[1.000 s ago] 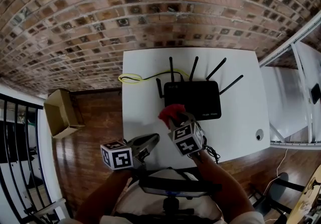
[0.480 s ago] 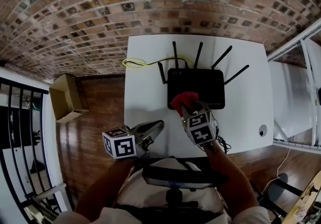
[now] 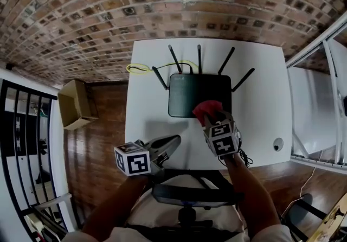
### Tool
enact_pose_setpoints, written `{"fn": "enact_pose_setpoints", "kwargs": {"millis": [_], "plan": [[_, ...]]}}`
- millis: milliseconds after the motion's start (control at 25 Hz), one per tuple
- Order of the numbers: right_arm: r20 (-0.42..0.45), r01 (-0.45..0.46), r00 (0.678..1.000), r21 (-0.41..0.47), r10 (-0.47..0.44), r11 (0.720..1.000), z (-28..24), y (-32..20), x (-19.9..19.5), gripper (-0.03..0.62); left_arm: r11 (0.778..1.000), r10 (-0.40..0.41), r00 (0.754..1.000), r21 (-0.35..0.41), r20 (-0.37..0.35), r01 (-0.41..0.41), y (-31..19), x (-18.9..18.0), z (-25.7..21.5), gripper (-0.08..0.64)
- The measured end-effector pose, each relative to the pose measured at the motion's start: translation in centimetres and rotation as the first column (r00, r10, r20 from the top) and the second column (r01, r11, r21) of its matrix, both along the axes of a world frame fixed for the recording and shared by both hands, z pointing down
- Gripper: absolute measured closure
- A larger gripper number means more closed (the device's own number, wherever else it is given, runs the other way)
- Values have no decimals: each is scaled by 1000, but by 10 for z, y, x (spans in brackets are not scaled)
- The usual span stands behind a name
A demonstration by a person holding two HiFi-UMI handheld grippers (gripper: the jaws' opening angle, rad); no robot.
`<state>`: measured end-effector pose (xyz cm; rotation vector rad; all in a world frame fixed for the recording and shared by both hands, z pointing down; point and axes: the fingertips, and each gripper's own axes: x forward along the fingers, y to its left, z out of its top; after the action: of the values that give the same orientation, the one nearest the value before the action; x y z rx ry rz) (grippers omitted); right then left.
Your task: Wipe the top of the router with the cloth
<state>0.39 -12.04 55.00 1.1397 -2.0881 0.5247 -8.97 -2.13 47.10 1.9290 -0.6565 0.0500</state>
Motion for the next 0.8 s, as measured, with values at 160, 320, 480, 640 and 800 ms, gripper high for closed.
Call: {"fn": "enact_pose_setpoints", "kwargs": {"millis": [160,320,480,640,800], "plan": [[4,19,1000,7,-19,1000,2,1,28,486,1000,-19,1000,3,8,19,8,29,-4,551],[4,43,999,19,-43,999,2,3,45,486,999,-48,999,4,24,48,16,45,-5,551],[4,63,998,41,-63,997,0,5,58,486,997,-76,996,6,42,75,28,56,-5,551],[3,70,998,57,-70,996,2,7,70,486,994,-106,993,19,61,105,39,58,-9,551],[-2,53,999,56,-53,997,-2,9,80,486,993,-117,990,40,80,114,48,55,-15,551]]}}
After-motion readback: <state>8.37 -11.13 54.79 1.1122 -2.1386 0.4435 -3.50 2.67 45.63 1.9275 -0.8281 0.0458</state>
